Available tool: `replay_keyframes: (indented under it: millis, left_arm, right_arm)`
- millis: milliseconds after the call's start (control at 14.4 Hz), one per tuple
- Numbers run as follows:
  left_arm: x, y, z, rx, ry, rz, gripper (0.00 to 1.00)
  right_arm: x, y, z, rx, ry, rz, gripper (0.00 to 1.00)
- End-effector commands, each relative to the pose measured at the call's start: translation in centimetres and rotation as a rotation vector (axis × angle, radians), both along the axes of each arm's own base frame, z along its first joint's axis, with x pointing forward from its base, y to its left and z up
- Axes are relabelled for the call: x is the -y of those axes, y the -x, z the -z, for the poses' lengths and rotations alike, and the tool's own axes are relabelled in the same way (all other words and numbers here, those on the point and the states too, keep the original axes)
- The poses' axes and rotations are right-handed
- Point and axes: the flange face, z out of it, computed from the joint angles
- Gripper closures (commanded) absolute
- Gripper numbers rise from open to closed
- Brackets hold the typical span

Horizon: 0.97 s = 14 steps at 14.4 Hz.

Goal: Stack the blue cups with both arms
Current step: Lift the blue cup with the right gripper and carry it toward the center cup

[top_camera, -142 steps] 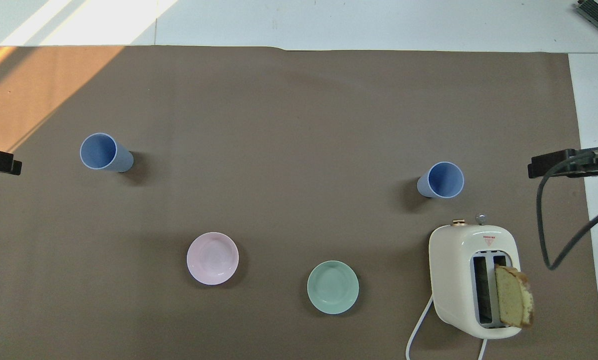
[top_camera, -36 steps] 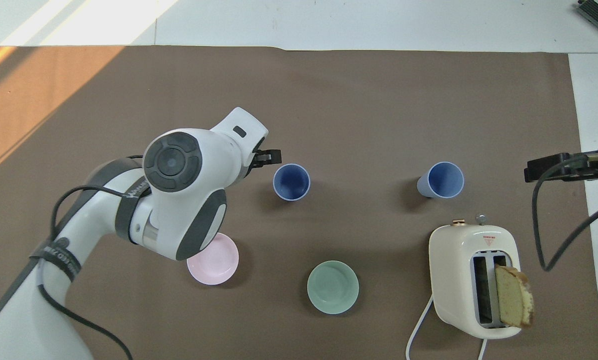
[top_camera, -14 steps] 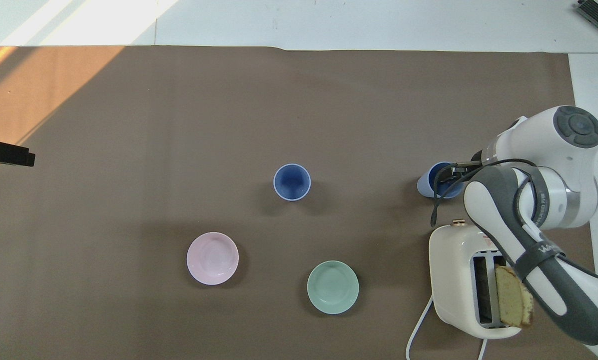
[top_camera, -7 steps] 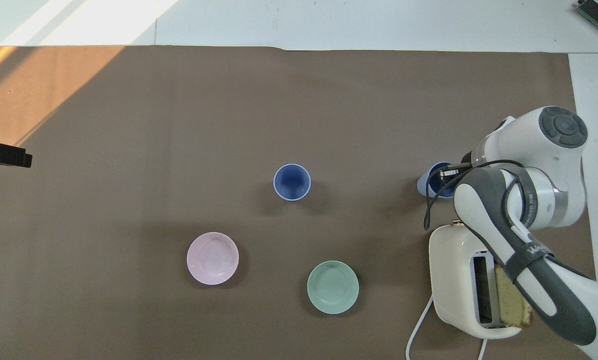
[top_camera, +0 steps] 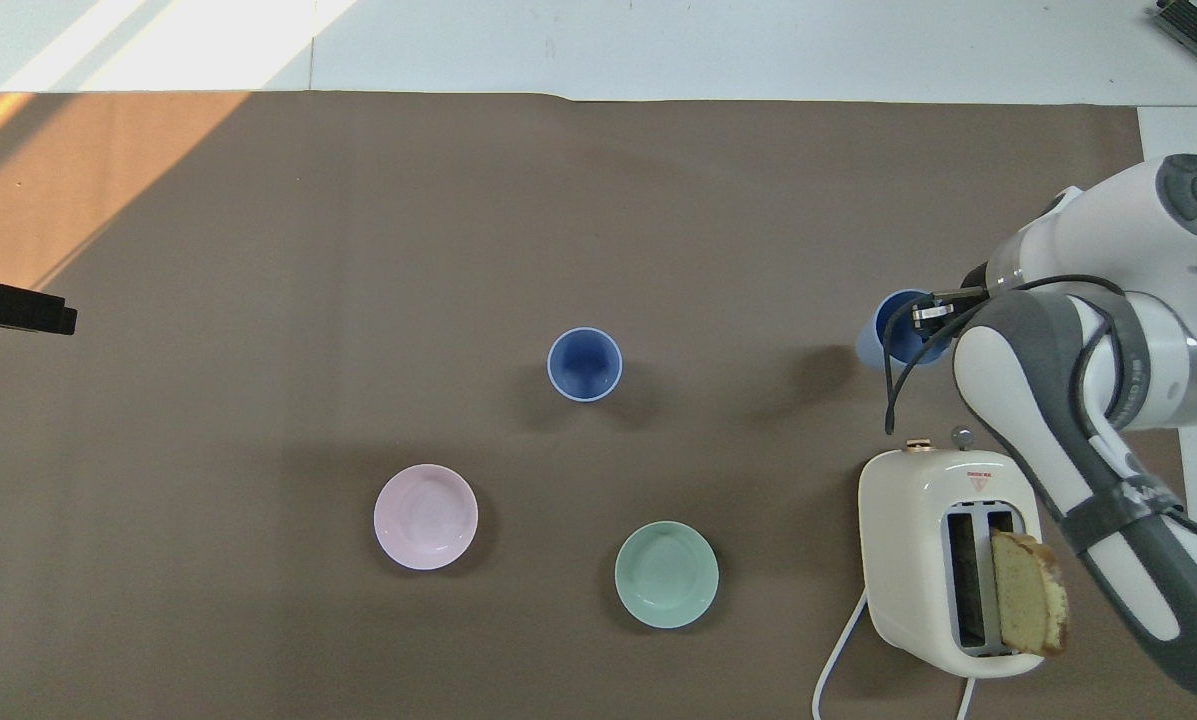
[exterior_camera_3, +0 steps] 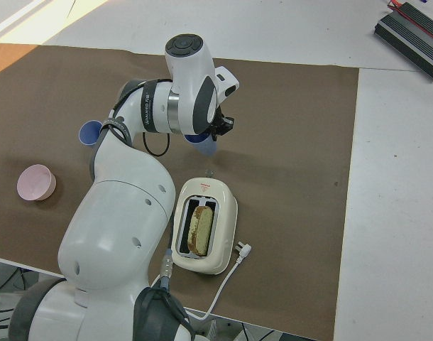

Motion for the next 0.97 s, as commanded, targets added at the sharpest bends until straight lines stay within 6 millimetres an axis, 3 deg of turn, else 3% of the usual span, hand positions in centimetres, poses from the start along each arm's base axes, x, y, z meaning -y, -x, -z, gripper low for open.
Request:
replay_keyframes:
  millis: [0, 208, 695, 903]
  left_arm:
    - [-0.4, 0.2, -0.7, -0.006, -0.022, -0.001, 0.00]
    - [-0.5, 0.2, -0.6, -0.007, -0.022, -0.002, 0.00]
    - [-0.5, 0.2, -0.5, -0.009, -0.022, -0.002, 0.00]
    - [-0.5, 0.2, -0.5, -0.009, -0.022, -0.002, 0.00]
  right_arm:
    - [-1.1, -1.1, -4.2, 0.036, -0.049, -0.003, 1.00]
    - [-4.5, -1.6, -6.5, 0.044, -0.041, 0.012, 1.00]
    - [-21.1, -0.5, -11.2, 0.088, -0.022, 0.064, 1.00]
    - [-27.8, 2.2, -11.7, 0.102, -0.034, 0.059, 1.00]
